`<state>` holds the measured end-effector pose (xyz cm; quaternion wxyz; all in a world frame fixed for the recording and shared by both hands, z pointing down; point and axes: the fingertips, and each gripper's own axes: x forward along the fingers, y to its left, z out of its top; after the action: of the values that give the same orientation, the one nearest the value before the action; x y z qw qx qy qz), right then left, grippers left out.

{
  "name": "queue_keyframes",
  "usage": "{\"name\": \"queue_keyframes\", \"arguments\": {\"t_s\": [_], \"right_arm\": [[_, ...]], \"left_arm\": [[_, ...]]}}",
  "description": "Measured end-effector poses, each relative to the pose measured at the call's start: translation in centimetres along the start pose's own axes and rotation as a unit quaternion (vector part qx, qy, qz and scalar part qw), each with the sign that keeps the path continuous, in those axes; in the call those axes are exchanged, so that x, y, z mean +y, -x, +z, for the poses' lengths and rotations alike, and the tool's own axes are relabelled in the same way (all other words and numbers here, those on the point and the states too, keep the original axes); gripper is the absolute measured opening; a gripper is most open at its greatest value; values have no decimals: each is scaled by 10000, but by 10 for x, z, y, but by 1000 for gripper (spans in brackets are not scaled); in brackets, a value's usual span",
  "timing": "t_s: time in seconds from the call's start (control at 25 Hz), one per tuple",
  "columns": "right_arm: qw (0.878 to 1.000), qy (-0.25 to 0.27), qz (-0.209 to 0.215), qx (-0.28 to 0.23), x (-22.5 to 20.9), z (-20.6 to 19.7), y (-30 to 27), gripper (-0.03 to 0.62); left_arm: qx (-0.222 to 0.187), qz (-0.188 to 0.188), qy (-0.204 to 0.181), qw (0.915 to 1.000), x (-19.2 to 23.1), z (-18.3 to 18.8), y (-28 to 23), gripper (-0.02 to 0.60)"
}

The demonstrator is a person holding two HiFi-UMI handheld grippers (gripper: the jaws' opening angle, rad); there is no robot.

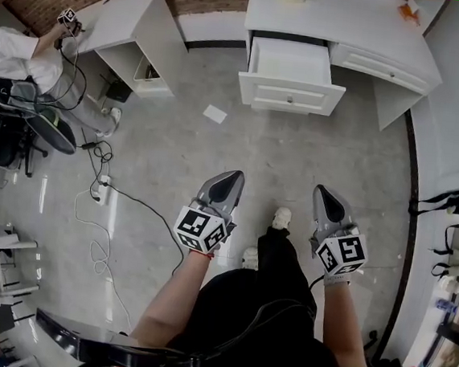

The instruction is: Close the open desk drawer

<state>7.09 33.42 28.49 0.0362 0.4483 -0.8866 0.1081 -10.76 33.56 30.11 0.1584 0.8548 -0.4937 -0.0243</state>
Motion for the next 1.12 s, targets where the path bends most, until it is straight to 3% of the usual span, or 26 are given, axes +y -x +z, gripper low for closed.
{"name": "queue_keyframes", "arguments": {"t_s": [0.52,1.12], "right_arm": [[9988,-297,314,226,-76,-6,-125,2],[9922,-728,380,935,-163,-85,-248,2]], "left_arm": [[409,-22,63,9991,59,-3,-120,0],[962,-177,238,9949,108,-59,-277,0]]}}
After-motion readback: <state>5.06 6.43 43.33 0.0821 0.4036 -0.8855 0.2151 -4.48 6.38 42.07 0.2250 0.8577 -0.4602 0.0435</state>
